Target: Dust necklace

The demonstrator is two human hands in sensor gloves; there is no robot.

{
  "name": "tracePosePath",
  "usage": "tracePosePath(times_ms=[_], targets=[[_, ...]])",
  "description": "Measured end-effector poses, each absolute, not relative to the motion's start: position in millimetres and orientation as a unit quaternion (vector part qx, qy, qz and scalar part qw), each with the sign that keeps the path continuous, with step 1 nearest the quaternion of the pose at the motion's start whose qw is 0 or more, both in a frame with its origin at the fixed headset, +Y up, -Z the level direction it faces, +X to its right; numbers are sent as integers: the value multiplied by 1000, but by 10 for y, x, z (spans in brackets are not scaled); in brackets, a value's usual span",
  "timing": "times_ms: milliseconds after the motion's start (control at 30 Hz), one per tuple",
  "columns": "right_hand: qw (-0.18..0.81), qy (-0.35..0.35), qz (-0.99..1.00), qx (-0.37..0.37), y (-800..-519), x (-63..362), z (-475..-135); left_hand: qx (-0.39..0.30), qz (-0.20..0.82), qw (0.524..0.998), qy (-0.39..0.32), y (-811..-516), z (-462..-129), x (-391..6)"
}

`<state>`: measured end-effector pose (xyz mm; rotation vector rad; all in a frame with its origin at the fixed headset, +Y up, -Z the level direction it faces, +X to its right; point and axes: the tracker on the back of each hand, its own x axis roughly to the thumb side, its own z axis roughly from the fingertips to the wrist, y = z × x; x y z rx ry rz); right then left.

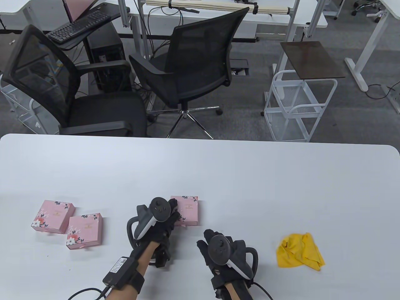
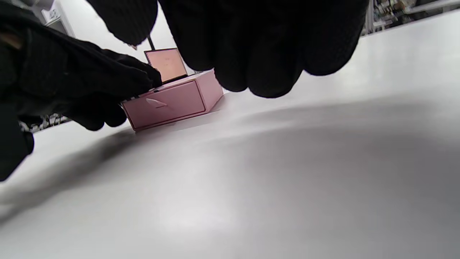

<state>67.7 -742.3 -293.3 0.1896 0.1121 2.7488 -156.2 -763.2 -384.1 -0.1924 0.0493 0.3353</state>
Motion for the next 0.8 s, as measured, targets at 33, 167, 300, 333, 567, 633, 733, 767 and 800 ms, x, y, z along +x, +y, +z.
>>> tracePosePath(times_ms=[33,167,300,333,567,633,733,767,800], targets=[[218,50,973,49,-7432,657,-2977,-95,168,981,25,-7632,-3843,-1568],[301,126,945,-9,-7525,496,-3204,-111,210,971,26,-7686,-3880,-1638],[361,149,916,-89,-7616,306,-3320,-110,204,972,22,-7682,-3897,-1638],[362,162,912,-101,-7638,282,-3345,-109,213,971,23,-7692,-3903,-1639],[457,217,844,-180,-7822,201,-3489,-111,218,969,21,-7697,-3906,-1642],[475,223,829,-192,-7864,195,-3510,-113,219,969,21,-7700,-3908,-1645],[500,226,810,-208,-7905,184,-3517,-116,222,968,20,-7701,-3908,-1648],[507,226,804,-212,-7916,185,-3513,-116,223,968,20,-7701,-3909,-1648],[521,228,793,-217,-7926,186,-3512,-116,223,968,20,-7702,-3911,-1648]])
